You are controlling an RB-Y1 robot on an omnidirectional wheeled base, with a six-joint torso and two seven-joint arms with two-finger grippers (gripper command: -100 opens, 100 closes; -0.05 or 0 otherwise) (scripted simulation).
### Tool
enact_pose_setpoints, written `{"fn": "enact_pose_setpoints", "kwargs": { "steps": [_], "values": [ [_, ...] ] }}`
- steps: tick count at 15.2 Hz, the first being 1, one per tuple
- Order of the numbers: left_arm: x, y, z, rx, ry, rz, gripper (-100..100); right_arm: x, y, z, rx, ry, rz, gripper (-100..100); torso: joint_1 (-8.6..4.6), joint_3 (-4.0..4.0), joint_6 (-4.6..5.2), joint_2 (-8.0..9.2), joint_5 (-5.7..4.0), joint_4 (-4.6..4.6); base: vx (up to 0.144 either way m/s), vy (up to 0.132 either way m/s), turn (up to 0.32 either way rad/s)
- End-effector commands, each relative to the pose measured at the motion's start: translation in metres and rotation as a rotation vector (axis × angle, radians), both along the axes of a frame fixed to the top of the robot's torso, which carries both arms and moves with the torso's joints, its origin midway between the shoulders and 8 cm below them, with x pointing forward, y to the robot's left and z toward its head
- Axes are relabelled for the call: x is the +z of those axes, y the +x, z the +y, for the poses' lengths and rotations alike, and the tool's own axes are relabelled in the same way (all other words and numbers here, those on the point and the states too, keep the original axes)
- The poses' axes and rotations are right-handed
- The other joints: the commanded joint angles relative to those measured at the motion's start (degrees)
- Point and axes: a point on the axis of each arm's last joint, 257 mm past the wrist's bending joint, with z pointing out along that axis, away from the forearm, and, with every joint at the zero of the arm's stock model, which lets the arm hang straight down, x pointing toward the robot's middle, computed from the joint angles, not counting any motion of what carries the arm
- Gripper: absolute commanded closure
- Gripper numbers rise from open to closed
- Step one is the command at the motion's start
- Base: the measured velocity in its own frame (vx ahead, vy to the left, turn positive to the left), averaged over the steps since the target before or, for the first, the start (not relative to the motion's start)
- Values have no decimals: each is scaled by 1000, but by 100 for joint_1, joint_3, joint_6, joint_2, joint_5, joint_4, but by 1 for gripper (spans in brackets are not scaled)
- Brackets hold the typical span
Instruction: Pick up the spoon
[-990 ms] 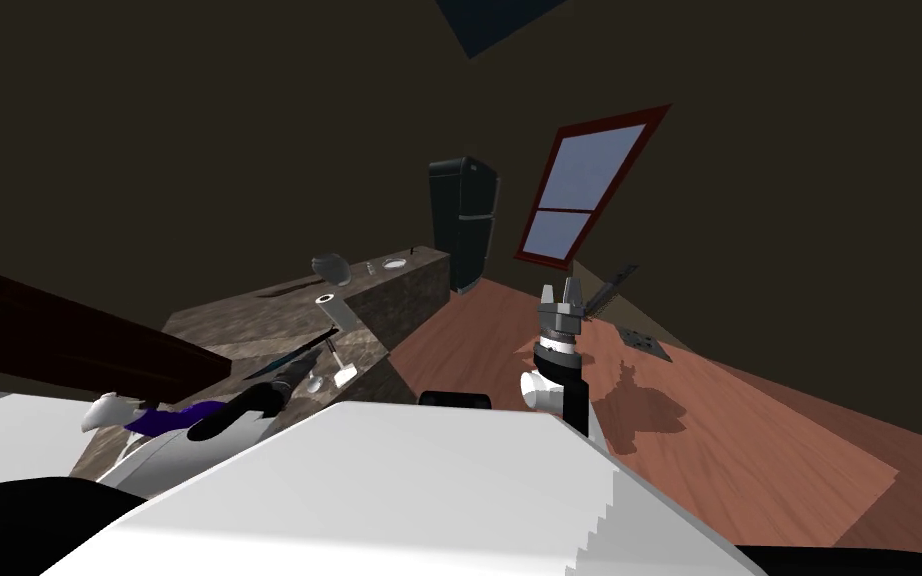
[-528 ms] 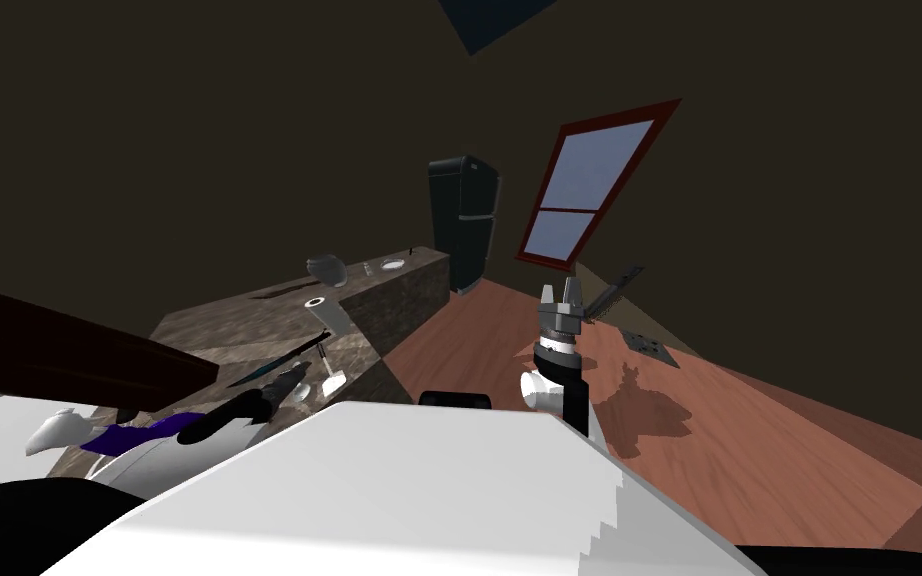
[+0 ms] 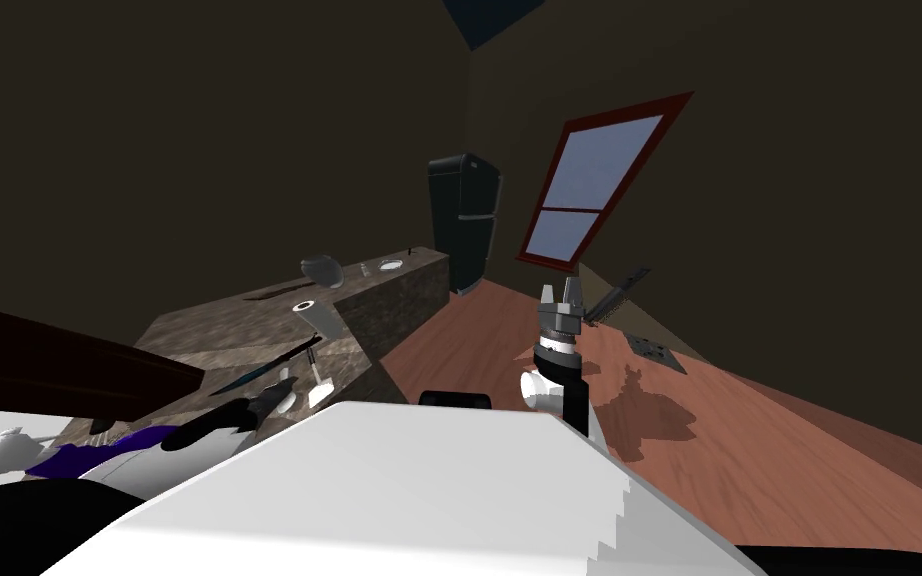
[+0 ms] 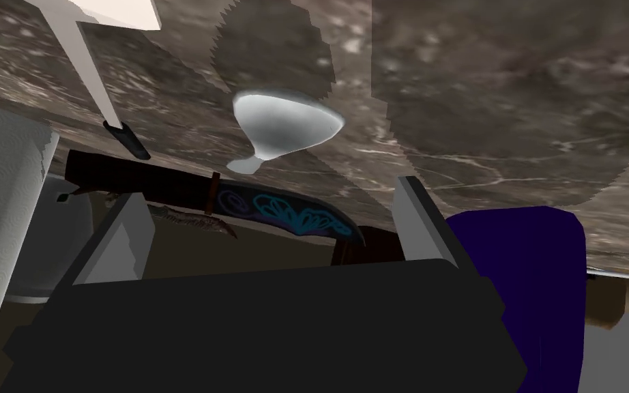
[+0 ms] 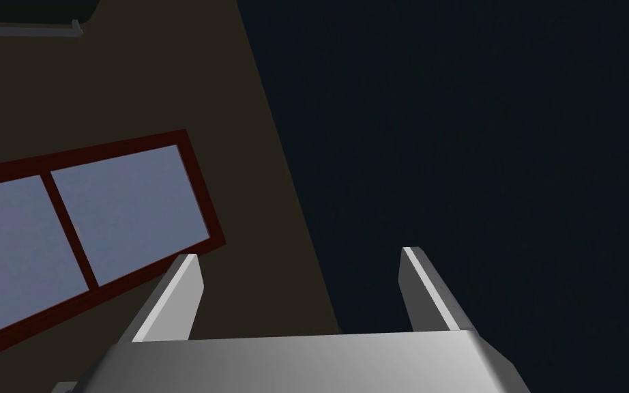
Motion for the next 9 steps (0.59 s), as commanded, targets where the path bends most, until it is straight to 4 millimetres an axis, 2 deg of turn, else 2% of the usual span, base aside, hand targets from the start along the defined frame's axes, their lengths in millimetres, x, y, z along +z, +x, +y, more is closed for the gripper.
{"fn": "enact_pose_setpoints", "kwargs": {
  "steps": [1,6,7,8,9],
  "values": [
    [0,0,0,0,0,0,-100,0,0,0,0,0,0,0,0,0,0,0,0,0,26,-24,10],
    [-17,1,8,12,-3,-2,-100,0,0,0,0,0,0,0,33,11,1,20,8,4,2,27,-24],
    [-13,1,6,11,-3,0,-100,0,0,0,0,0,0,0,36,12,1,21,9,5,-1,25,-11],
    [-14,1,7,10,-3,-1,100,0,0,0,0,0,0,0,34,13,1,22,8,5,0,9,-2],
    [-14,1,7,10,-3,-1,100,0,0,0,0,0,0,0,29,13,0,22,7,5,0,0,0]
  ]
}}
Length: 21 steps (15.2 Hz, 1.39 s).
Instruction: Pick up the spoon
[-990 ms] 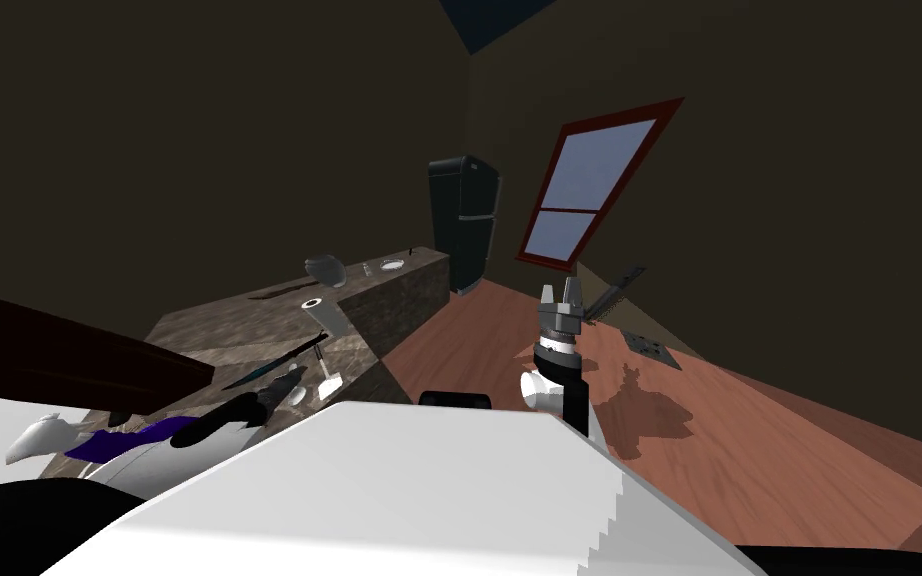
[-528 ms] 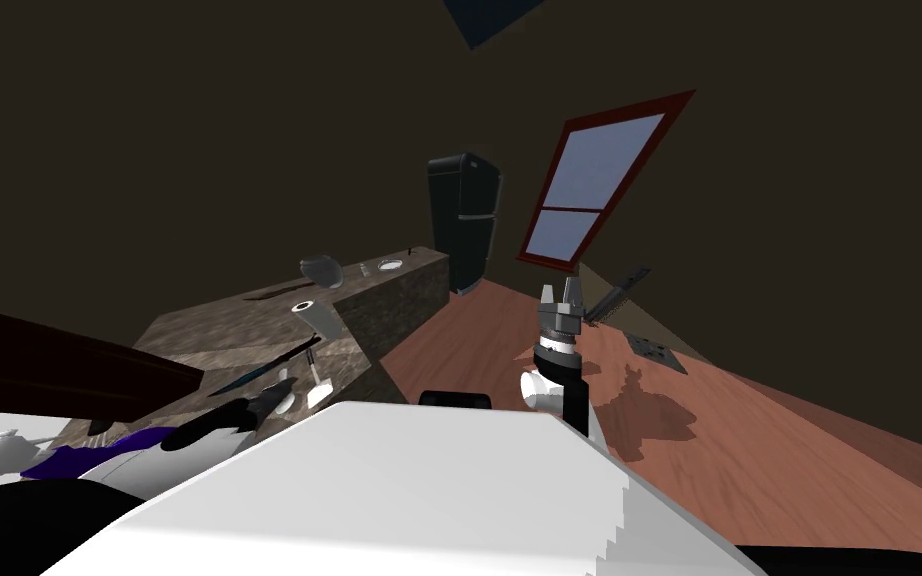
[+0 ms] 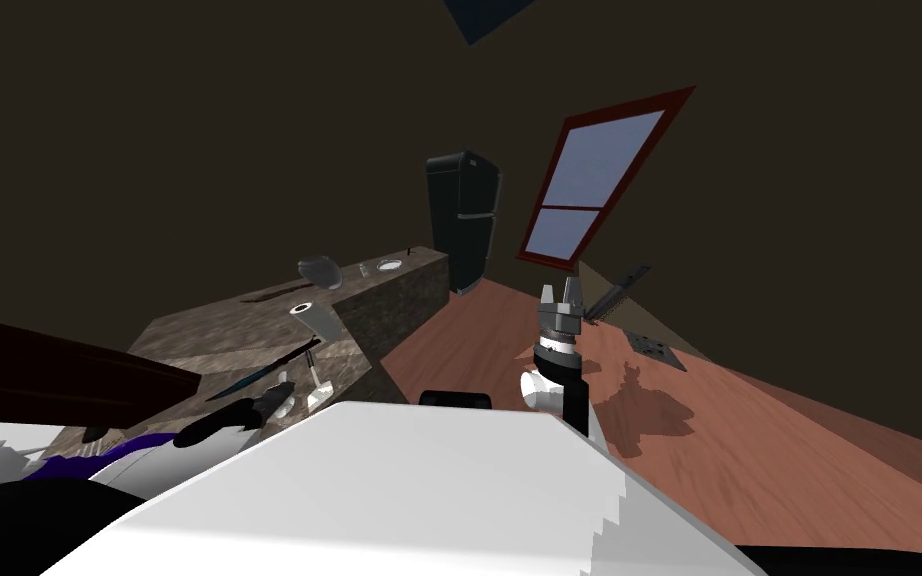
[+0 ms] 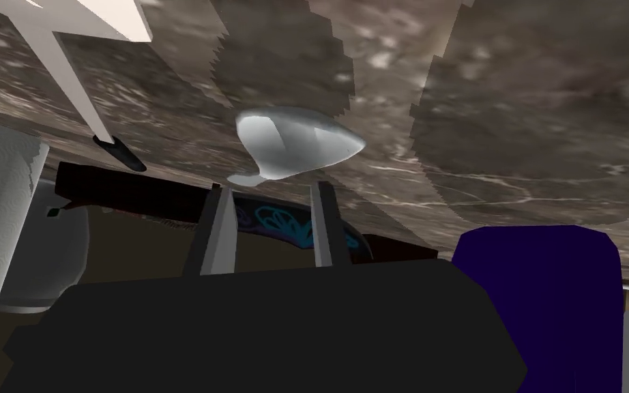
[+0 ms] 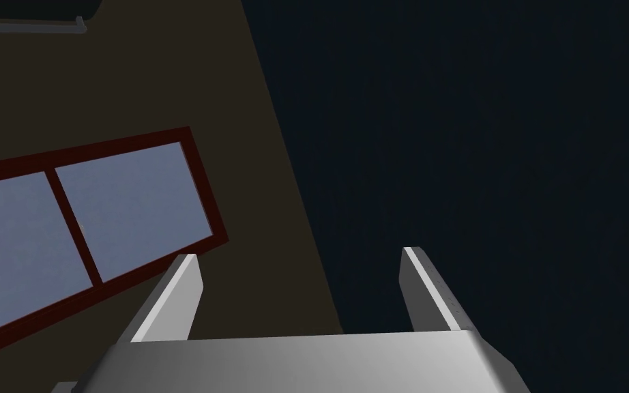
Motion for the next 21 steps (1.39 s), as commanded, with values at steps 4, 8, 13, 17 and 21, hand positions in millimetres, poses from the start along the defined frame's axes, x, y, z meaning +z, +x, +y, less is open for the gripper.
{"fn": "enact_pose_setpoints", "kwargs": {
  "steps": [4,8,13,17,21],
  "values": [
    [7,-1,-3,-4,1,3,100,0,0,0,0,0,0,0,0,-6,13,-12,4,0,-1,-3,11],
    [21,4,-3,-31,21,4,-100,0,0,0,0,0,0,0,-14,-8,13,-15,1,-1,-2,-22,-16],
    [22,-1,-22,-93,-11,64,-100,0,0,0,0,0,0,0,53,6,20,11,14,5,-68,113,-299],
    [17,-12,-48,-155,-63,139,-100,0,0,0,0,0,0,0,66,14,19,24,19,8,-100,141,-348],
    [13,-21,-66,-202,-101,194,-100,0,0,0,0,0,0,0,60,12,18,20,18,7,-102,117,-274]
  ]
}}
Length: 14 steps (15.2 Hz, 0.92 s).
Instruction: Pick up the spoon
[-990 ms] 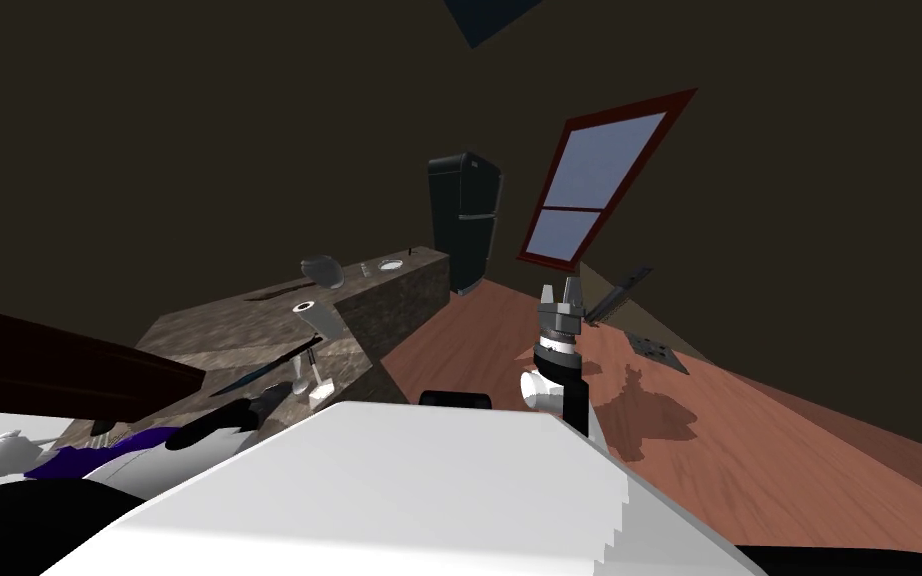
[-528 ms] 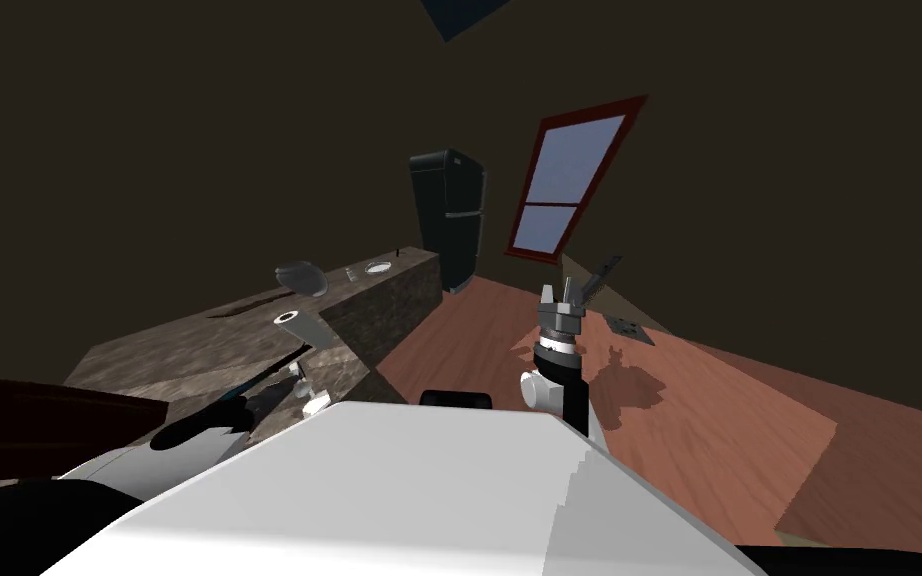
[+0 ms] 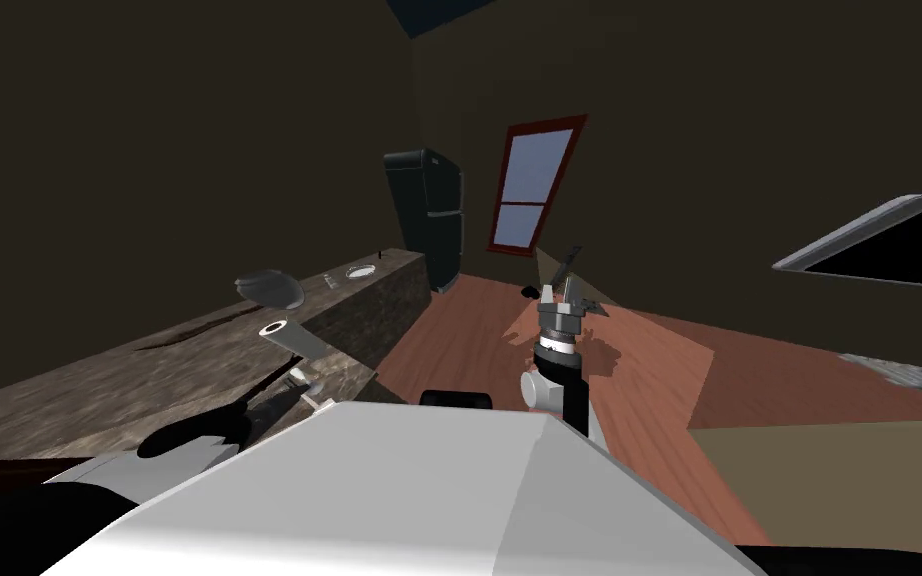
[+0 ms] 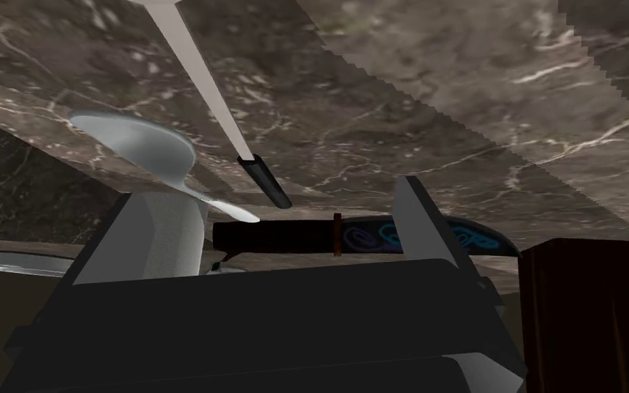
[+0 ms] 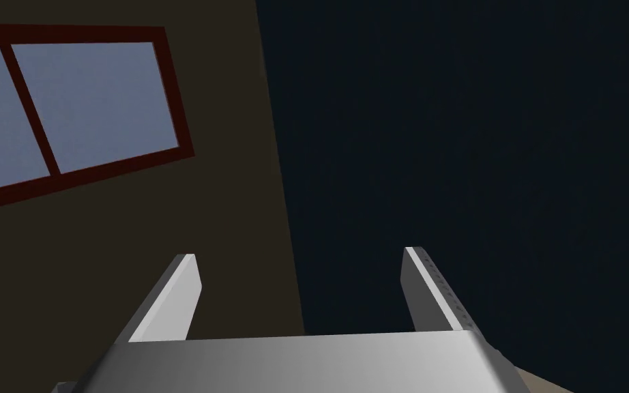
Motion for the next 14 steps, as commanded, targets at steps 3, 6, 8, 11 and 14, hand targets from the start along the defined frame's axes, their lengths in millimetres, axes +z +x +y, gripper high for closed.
{"fn": "enact_pose_setpoints", "kwargs": {
  "steps": [3,6,8,11,14],
  "values": [
    [-5,-12,-22,-59,-44,69,-100,0,0,0,0,0,0,0,-2,-1,0,-2,0,0,-106,98,-325],
    [-6,-19,-36,-100,-72,113,-100,0,0,0,0,0,0,0,1,1,2,3,0,0,-122,99,-304],
    [-6,-19,-35,-97,-70,110,-100,0,0,0,0,0,0,0,1,-2,-1,-3,0,0,-86,80,-169],
    [-16,-20,-26,-88,-63,115,-100,0,0,0,0,0,0,0,-31,-22,-4,-40,-5,-8,-4,-5,-53],
    [-10,-20,-32,-95,-68,114,100,0,0,0,0,0,0,0,-48,-33,-5,-57,-10,-13,8,-18,1]
  ]
}}
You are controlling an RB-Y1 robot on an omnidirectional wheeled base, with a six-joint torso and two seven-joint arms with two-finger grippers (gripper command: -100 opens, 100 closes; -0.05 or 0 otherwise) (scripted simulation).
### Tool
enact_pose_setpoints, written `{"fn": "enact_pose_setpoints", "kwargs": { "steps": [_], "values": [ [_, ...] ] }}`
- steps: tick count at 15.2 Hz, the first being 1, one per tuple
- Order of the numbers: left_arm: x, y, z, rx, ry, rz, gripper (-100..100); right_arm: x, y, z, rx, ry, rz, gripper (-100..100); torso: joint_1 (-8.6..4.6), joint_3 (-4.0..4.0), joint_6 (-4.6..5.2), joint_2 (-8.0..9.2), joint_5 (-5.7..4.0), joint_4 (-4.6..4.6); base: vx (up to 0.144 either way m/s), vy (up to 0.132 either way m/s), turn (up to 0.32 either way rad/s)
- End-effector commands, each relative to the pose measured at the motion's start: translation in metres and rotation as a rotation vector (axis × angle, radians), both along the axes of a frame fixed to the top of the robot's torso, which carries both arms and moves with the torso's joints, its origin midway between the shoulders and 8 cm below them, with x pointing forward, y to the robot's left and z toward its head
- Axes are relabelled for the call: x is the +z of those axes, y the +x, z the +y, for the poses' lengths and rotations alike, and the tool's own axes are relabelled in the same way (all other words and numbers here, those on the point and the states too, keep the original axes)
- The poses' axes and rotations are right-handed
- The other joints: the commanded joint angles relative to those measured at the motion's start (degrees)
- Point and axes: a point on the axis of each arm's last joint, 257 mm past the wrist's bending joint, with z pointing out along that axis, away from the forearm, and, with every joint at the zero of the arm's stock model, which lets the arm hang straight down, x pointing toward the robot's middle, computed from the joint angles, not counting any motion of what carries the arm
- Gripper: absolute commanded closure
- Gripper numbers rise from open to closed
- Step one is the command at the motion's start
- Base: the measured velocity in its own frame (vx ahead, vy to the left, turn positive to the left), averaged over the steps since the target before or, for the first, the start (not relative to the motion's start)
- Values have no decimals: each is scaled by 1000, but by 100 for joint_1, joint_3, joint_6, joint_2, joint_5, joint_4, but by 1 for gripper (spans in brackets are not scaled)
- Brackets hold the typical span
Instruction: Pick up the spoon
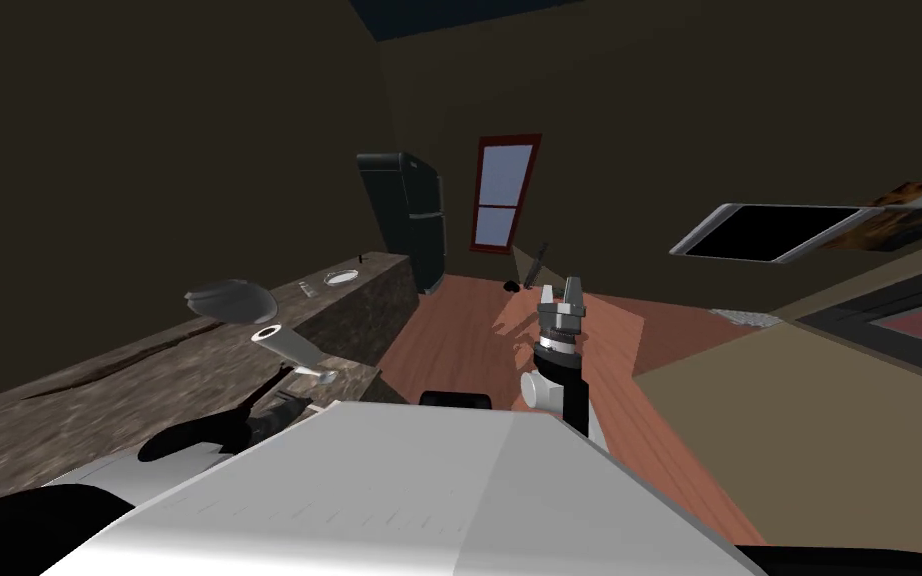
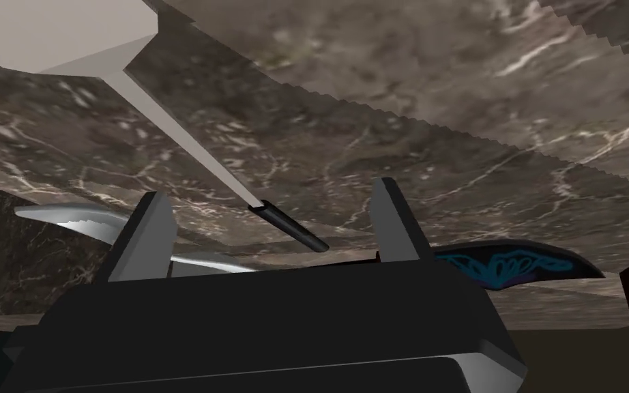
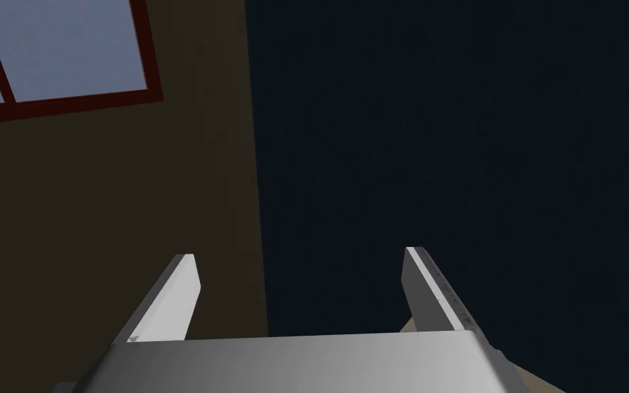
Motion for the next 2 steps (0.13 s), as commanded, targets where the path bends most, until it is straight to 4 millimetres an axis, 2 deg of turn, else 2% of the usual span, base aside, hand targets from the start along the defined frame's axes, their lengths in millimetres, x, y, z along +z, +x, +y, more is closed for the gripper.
{"fn": "enact_pose_setpoints", "kwargs": {
  "steps": [1,2],
  "values": [
    [6,1,-6,-8,-7,0,100,0,0,0,0,0,0,0,0,0,0,0,0,0,-1,14,85],
    [3,1,-3,-4,-3,-1,100,0,0,0,0,0,0,0,4,0,0,1,1,0,-1,9,30]
  ]
}}
